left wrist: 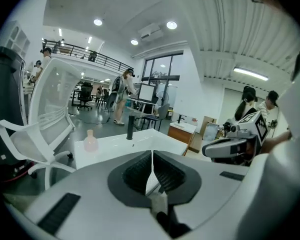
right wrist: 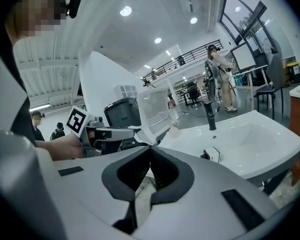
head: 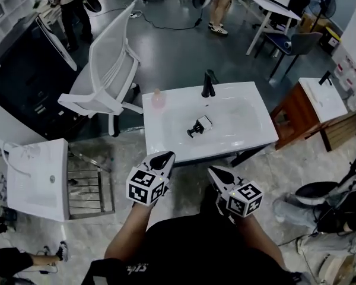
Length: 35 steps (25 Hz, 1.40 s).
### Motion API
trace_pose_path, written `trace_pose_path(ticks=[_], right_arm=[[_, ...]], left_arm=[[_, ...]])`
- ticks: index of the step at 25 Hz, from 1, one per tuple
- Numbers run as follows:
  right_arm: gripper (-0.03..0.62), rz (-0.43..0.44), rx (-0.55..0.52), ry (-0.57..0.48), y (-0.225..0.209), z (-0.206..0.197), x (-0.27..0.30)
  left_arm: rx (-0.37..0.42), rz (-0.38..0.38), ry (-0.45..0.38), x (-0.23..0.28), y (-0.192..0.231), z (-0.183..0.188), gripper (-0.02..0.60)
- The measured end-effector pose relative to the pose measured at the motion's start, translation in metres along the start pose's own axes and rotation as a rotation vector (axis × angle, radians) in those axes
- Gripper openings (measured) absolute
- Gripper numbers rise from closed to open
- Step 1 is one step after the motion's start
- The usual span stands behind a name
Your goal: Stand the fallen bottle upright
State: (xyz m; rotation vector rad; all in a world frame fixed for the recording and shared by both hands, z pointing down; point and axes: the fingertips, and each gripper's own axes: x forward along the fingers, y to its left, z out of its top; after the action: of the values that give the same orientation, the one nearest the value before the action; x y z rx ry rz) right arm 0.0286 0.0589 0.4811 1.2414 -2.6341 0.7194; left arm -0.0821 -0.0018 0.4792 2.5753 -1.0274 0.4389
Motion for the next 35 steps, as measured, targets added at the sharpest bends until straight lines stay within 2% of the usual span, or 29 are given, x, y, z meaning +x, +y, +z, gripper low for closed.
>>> trace_pose_path(ticks=[4,9,16,19,23,26,35], right_arm=[[0.015,0.026,0.000,-0.005,-0.074,0.044,-0.002],[0.015,0.033,0.003,0.001,-0.165,0.084,-0.010],[0.015,0.082,-0.003,0.047,-0.233,0.096,-0.015],[0.015,0.103,0.024,0.061,-0.239,0.093,-0.011],[0.015,0.124,0.038,0.087,-0.239,0.086,0.003],[0.015,0.127,0.041,0.105,-0.238,0.088,0.018],[0.015,0.186,-0.077,0.179,-0.195,0.113,0.099]], left_arm=[[-0.023,0.007,0.003,0.061,-0.006,0.036,0.025],[-0.039,0.085,0.013,0.124,0.004,0.075,0.025],[-0.039,0.112,0.028,0.188,-0.010,0.094,0.025],[-0.048,0.106,0.050,0.197,-0.014,0.088,0.025],[-0.078,0.136,0.055,0.200,0.004,0.083,0.025],[-0.042,0.150,0.057,0.199,0.018,0.087,0.025],[-0.076,0.174,0.034,0.182,0.081,0.082,0.025]])
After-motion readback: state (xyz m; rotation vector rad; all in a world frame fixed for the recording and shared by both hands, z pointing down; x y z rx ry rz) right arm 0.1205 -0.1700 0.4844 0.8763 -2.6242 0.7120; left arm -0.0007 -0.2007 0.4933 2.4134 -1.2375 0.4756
